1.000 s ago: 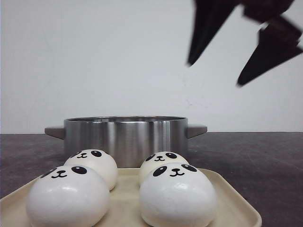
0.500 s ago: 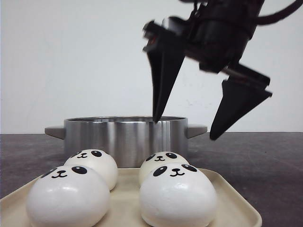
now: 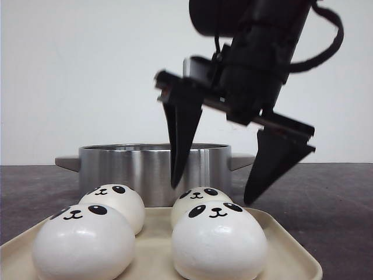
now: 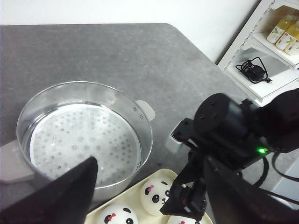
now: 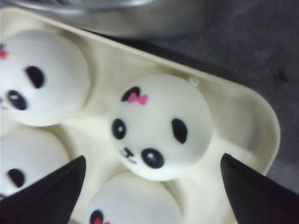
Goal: Steam buns
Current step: 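Lower the right gripper onto the farther panda bun and close it, then lift the held bun with the right gripper and carry it over the pot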
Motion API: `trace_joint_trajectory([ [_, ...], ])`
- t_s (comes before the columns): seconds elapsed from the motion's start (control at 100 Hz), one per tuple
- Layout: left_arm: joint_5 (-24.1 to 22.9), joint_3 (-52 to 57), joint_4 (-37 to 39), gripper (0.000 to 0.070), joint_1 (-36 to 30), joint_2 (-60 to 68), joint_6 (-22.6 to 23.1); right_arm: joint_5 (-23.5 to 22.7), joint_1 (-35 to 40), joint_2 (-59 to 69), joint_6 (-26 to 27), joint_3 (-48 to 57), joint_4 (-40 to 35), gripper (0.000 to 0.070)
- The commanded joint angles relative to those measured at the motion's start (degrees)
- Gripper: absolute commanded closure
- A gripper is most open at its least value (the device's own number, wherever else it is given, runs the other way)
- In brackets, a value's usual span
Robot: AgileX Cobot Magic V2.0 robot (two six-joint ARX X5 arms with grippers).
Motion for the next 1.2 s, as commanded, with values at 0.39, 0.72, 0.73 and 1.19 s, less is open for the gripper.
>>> trace_joint_trajectory([
  [0.39, -0.22, 0.76, -0.66, 0.0265, -1.36, 0.37, 0.48, 1.77, 0.35, 5.03, 3.15, 1.03, 2.69, 0.0385],
  [0.72, -0.24, 0.76, -1.49, 0.0265, -1.36, 0.37, 0.48, 3.28, 0.63, 4.9, 2.99, 1.05, 1.86, 0.07],
  [0.73, -0.24, 0.76, -1.49, 0.0265, -1.36, 0.37, 0.48, 2.95, 0.7, 4.81, 2.99, 1.07, 1.79, 0.07],
  [1.19, -0.24, 0.76, -1.84, 0.0265, -1.36, 0.37, 0.46, -8.13, 4.37, -10.01, -0.79, 12.04, -7.04, 0.07],
])
